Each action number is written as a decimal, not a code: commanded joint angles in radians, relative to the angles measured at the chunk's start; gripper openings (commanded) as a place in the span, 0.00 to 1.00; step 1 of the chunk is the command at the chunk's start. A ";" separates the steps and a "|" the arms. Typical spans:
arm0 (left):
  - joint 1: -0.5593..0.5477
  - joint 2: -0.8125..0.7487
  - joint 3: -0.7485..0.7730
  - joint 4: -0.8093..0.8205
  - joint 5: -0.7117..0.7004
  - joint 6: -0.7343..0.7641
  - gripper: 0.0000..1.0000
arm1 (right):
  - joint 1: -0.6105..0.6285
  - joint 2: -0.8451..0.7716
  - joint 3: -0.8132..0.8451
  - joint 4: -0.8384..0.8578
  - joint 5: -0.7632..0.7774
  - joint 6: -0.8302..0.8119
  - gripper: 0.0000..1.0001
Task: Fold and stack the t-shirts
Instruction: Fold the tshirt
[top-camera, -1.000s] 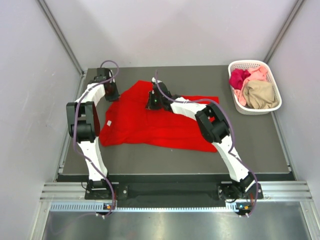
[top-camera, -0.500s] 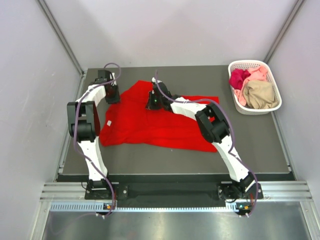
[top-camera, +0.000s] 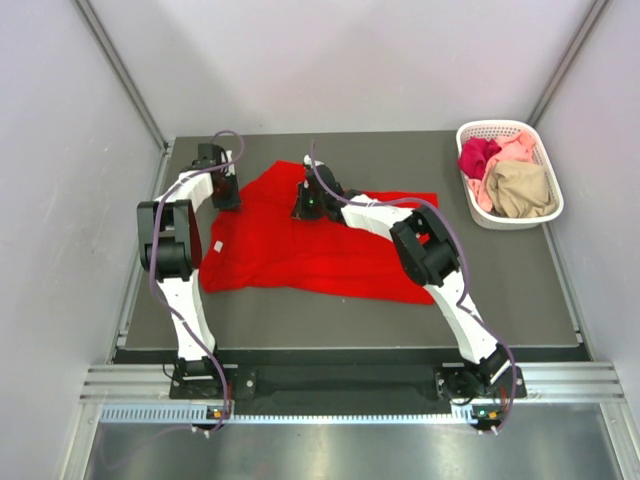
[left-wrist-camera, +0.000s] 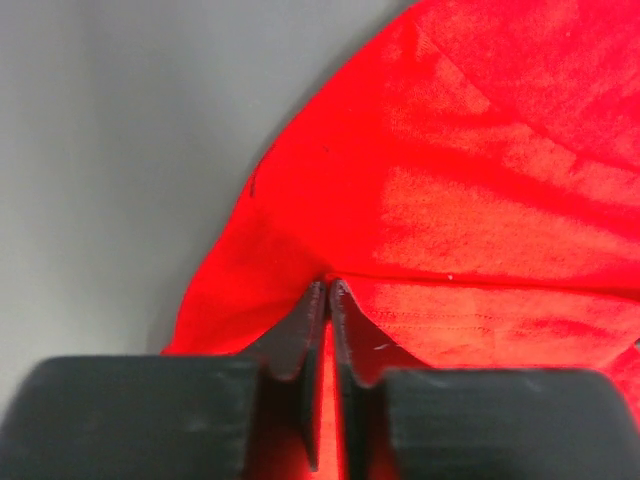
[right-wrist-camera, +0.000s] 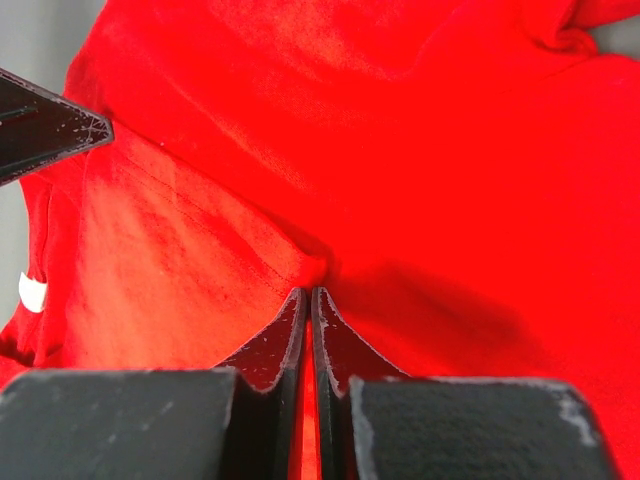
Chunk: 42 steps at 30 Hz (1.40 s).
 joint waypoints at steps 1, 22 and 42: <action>-0.003 0.002 0.023 0.032 0.023 0.002 0.04 | 0.024 -0.069 -0.004 0.050 0.005 -0.012 0.00; -0.064 -0.084 0.090 0.062 -0.062 -0.058 0.00 | 0.026 -0.145 -0.085 0.125 0.077 -0.014 0.00; -0.064 0.049 0.210 0.102 -0.071 -0.055 0.00 | -0.005 -0.161 -0.126 0.180 0.164 -0.017 0.00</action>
